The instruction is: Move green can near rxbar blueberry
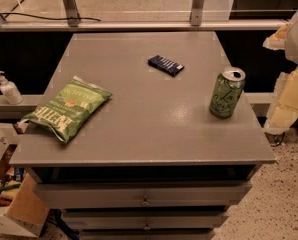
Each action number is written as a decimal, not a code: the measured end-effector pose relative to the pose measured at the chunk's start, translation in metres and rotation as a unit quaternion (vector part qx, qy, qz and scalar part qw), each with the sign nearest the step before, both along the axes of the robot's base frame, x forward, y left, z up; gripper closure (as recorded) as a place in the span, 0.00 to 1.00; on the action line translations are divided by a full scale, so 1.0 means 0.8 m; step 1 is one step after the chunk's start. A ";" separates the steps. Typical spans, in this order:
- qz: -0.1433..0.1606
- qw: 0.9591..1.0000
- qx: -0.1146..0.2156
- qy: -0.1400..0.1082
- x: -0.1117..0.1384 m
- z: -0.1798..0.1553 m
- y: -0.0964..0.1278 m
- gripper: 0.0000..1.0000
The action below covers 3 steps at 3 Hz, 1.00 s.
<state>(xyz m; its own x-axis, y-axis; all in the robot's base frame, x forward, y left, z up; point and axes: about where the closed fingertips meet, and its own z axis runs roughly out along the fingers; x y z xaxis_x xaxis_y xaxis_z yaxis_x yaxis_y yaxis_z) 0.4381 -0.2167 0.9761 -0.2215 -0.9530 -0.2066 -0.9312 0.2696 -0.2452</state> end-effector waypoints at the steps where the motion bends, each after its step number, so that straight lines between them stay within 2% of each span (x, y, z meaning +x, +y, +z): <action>1: 0.000 1.000 0.000 0.000 0.000 0.000 0.000 0.00; 2: 0.001 0.999 0.033 -0.005 0.016 -0.012 -0.007 0.00; 3: -0.007 0.996 0.088 -0.009 0.048 -0.034 -0.024 0.00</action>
Offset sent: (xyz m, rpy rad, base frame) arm 0.0327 -0.0161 -0.0283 0.1742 -0.0090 0.0065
